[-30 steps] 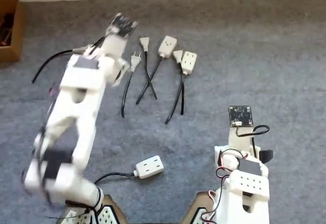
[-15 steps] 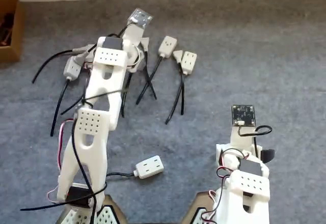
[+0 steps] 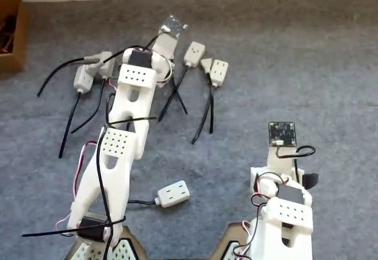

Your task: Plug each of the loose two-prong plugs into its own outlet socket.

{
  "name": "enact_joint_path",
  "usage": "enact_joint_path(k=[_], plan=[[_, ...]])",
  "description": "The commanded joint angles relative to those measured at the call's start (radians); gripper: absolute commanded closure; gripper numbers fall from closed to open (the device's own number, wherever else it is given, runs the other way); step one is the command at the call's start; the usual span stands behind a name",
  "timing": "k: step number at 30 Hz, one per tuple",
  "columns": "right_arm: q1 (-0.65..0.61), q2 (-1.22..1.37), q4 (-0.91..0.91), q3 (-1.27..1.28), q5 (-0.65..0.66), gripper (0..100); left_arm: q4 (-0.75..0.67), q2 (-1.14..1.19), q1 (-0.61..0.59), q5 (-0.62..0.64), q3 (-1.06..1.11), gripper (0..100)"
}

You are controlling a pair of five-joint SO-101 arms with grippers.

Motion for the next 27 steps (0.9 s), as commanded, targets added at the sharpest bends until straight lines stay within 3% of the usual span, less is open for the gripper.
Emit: enact_joint_path(k=[1,8,14,22,27], plan=[[0.001,-0.012,-0.015,-0.007,-0.006,49.9,0.029,-0.018,-0.01,0.0,-0.044,99],[0.005,-0.012,-0.013,-0.008,-0.009,49.9,0.183,-0.259,-0.027,-0.008,-0.061,99],[0.005,-0.012,0.045,-0.016,-0.009,49.9,0.377,-0.46,0.031,-0.071,-0.041,99],[0.09,-0.012,0.051,-0.018,-0.008,49.9,0.376,-0.628,0.188,-0.193,0.298,99],[0.268,-0.012,0.064,-0.068,-0.005,49.9,0.376,-0.769,0.323,-0.195,0.476,99]])
